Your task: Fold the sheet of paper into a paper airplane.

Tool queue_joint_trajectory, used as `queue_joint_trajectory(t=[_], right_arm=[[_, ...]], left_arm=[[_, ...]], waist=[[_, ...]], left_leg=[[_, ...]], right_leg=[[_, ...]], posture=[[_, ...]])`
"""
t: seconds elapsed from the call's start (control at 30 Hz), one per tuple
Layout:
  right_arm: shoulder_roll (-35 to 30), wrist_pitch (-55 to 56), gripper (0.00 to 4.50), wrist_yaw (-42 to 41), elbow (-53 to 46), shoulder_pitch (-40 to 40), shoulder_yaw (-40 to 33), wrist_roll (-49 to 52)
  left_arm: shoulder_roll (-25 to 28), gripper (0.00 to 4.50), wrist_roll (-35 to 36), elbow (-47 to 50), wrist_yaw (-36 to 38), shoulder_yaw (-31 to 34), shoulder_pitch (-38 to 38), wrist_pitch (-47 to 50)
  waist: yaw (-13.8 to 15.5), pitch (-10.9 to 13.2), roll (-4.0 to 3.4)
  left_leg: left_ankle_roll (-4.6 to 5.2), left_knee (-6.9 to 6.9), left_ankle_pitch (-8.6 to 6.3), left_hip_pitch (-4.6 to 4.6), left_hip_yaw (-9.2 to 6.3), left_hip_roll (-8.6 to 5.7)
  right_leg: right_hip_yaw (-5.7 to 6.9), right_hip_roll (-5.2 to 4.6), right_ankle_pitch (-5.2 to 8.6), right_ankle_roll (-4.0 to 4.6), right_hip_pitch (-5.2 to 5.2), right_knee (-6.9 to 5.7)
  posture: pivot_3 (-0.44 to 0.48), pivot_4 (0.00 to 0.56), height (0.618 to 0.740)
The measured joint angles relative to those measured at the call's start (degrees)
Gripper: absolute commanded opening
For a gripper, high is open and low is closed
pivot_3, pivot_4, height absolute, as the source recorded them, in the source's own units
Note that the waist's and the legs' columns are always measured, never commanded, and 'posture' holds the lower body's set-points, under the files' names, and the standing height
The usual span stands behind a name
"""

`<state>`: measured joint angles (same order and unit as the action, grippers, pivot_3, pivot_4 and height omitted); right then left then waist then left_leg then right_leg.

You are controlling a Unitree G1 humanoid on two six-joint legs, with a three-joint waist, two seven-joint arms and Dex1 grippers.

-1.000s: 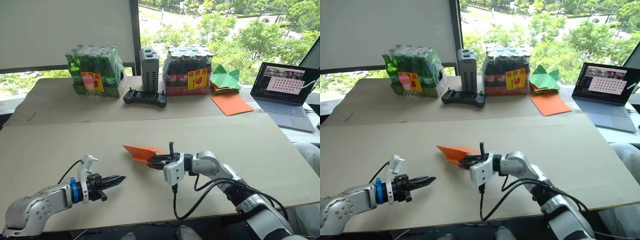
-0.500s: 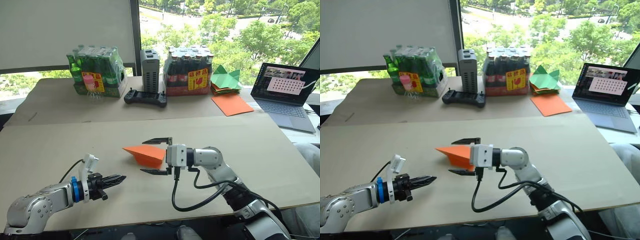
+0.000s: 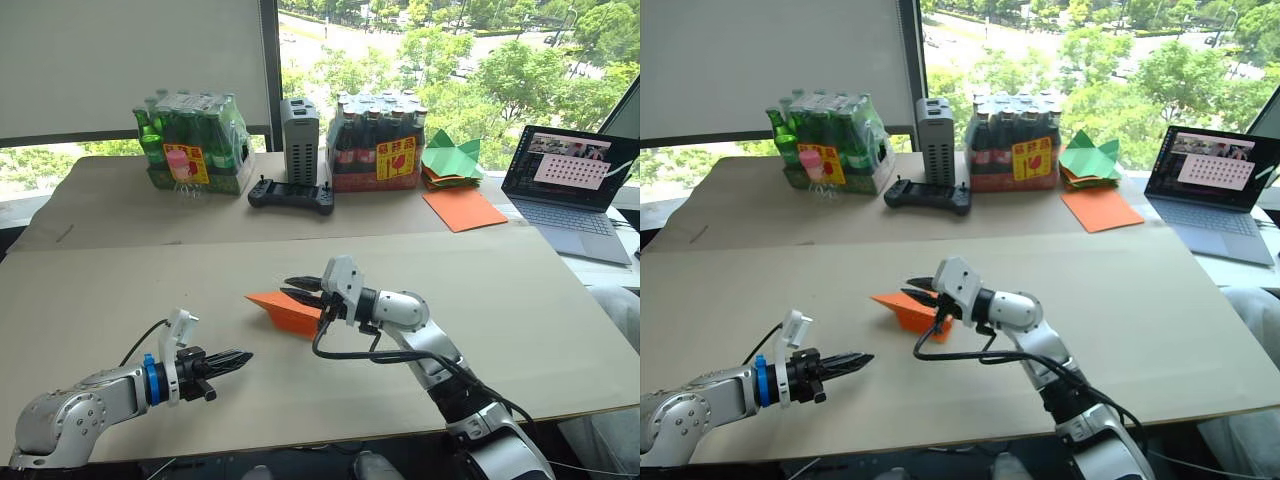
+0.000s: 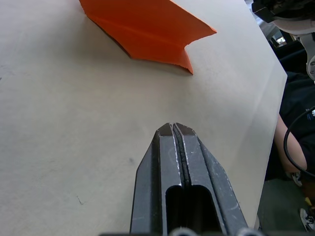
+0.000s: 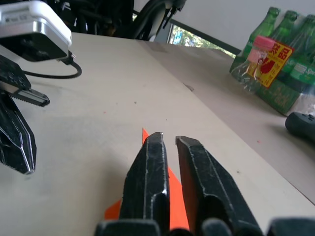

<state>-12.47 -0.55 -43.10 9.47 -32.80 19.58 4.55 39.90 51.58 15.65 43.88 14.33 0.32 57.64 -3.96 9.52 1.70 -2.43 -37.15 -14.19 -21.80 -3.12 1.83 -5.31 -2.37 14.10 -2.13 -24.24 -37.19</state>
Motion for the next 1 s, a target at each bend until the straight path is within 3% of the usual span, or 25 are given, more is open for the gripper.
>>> queue_joint_trajectory(t=[0.37, 0.6, 1.0], right_arm=[[-0.1, -2.8, 0.06, 1.2, 3.7, 1.2, 0.3, -4.4], [0.0, -2.8, 0.06, 1.2, 3.8, 1.6, 0.2, -4.5], [-0.1, -2.8, 0.06, 1.9, 3.8, 1.9, 0.1, -5.6]], left_arm=[[0.0, 0.0, 0.0, 0.0, 0.0, 0.0, -0.2, 0.0], [-3.5, 0.0, 0.4, 0.7, -3.7, -1.6, -8.9, 0.2], [-7.1, 0.0, -8.1, -4.8, -5.2, -9.6, -12.7, -2.9]], waist=[[0.0, 0.0, 0.0], [0.1, 0.0, 0.01], [0.0, 0.0, 0.01]], left_leg=[[0.0, 0.0, 0.0, 0.0, 0.0, 0.0], [0.0, -0.14, 0.0, -0.08, -0.02, -0.02], [0.0, -0.18, 0.0, -0.14, -0.03, -0.02]], right_leg=[[-0.01, 0.0, 0.0, 0.0, 0.0, 0.0], [0.02, -0.01, -0.02, -0.03, 0.03, 0.0], [0.03, 0.0, -0.02, -0.03, 0.0, -0.02]], posture=[[0.0, 0.15, 0.74], [0.0, 0.15, 0.74], [0.0, 0.15, 0.74]])
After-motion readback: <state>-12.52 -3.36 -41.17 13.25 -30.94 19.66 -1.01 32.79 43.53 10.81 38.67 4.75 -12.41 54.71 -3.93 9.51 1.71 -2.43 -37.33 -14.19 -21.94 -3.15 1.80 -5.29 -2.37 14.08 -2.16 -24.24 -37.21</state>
